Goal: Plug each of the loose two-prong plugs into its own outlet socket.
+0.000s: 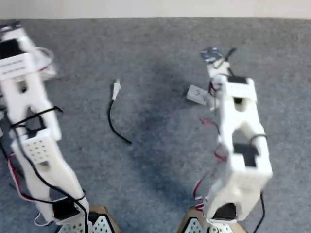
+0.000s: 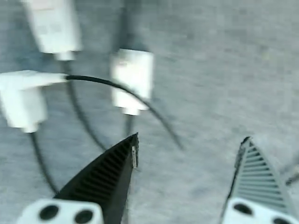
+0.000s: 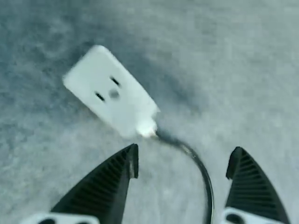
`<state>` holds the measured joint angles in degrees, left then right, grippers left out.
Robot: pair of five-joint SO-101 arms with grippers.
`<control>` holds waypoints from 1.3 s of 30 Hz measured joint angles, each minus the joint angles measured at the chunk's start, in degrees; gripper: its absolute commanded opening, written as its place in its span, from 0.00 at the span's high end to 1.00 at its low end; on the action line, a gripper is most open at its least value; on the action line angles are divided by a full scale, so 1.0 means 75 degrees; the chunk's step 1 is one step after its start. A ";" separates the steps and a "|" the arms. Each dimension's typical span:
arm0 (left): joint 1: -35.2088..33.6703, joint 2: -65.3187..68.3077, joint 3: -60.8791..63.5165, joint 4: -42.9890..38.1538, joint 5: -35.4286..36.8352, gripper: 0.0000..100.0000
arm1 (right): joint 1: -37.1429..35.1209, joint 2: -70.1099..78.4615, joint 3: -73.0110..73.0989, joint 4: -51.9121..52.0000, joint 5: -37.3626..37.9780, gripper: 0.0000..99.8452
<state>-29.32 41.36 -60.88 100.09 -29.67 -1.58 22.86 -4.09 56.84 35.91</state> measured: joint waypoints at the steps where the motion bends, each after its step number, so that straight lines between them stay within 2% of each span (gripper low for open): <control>1: -0.0223 0.0000 0.0000 0.0000 -0.0141 0.67 | -0.0105 0.0352 -0.0504 0.0258 0.0152 0.70; 7: -0.1090 0.0270 -0.0012 0.0000 -0.0809 0.67 | -0.0656 0.1289 -0.2356 0.0961 0.0340 0.70; 16: -0.1266 0.0645 -0.0012 0.0000 -0.1067 0.67 | -0.0809 0.2204 -0.2907 0.0856 0.0410 0.70; 20: -0.1266 0.0645 -0.0012 0.0000 -0.1067 0.67 | -0.0809 0.2227 -0.3095 0.1301 0.0434 0.71; 28: -0.1266 0.0645 -0.0012 0.0000 -0.1067 0.67 | -0.1008 0.2192 -0.2555 0.2462 0.1020 0.75; 34: -0.1266 0.0645 -0.0012 0.0000 -0.1067 0.67 | -0.1231 0.1887 -0.1993 0.2497 0.1032 0.75; 39: -0.1266 0.0645 -0.0012 0.0000 -0.1067 0.67 | -0.1465 0.0879 -0.0949 0.2719 0.1032 0.75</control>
<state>-38.81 46.20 -60.97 100.09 -37.67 -12.57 29.45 -11.21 77.23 43.65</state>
